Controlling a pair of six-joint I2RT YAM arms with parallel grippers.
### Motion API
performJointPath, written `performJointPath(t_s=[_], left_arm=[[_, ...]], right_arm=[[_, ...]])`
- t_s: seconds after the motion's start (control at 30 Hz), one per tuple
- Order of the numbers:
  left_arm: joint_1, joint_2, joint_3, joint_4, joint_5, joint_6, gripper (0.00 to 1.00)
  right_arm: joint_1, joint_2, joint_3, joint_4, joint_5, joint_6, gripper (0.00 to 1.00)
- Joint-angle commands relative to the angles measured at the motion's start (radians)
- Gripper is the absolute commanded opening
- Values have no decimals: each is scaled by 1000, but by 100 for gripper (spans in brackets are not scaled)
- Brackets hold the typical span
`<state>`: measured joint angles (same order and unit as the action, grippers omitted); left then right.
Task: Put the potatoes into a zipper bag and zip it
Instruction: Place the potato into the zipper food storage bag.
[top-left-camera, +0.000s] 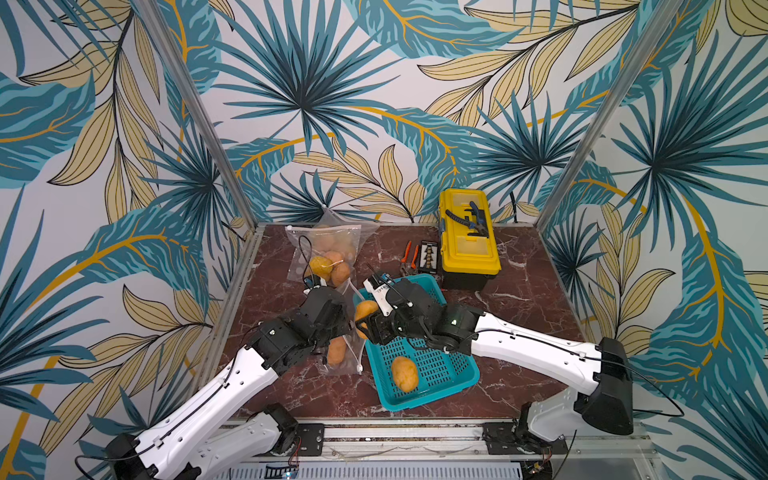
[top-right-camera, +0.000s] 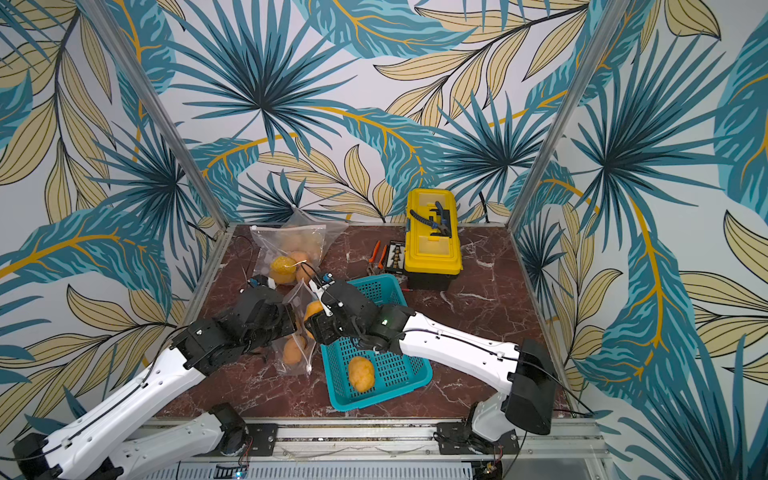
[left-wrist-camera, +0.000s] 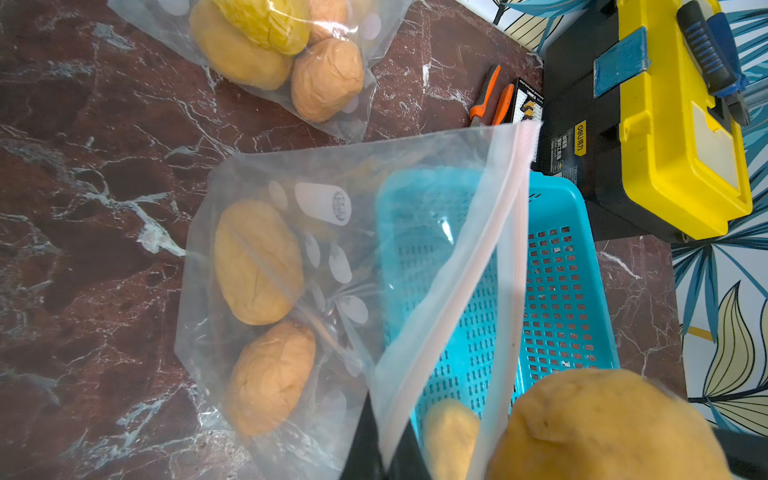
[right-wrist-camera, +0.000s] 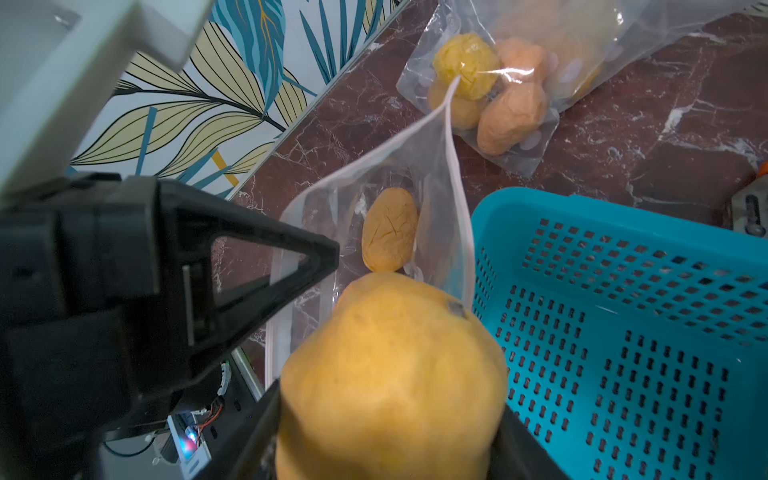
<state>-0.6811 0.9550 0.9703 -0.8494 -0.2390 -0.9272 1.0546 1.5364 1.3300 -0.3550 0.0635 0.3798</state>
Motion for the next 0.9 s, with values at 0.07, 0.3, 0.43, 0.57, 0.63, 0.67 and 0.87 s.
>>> performJointPath(t_s=[0.07,0.3,0.43,0.57,0.63,0.67,0.87], left_arm=[[-3,-6,9,12,3,15,0],[-3,-10,6,12,4,15,0],[-3,-12,6,12,3,15,0],[-3,-11,6,12,1,14,0],[-3,-9,7,11,1,15,0],[-3,-8,7,12,1,14,0],[-3,-7,8,11,0,14,0]], right_arm=[[2,86,67,19,10,-48,39],[2,156,120,-5,11,-49,74],[1,130,114,-22,32,-46,88],[3,47,64,-26,58,-38,94],[2,-7,23,-31,81,-28,94],[3,-41,-2,-36,100,-21,95],[3,-246,-184,-69,233,54,97]])
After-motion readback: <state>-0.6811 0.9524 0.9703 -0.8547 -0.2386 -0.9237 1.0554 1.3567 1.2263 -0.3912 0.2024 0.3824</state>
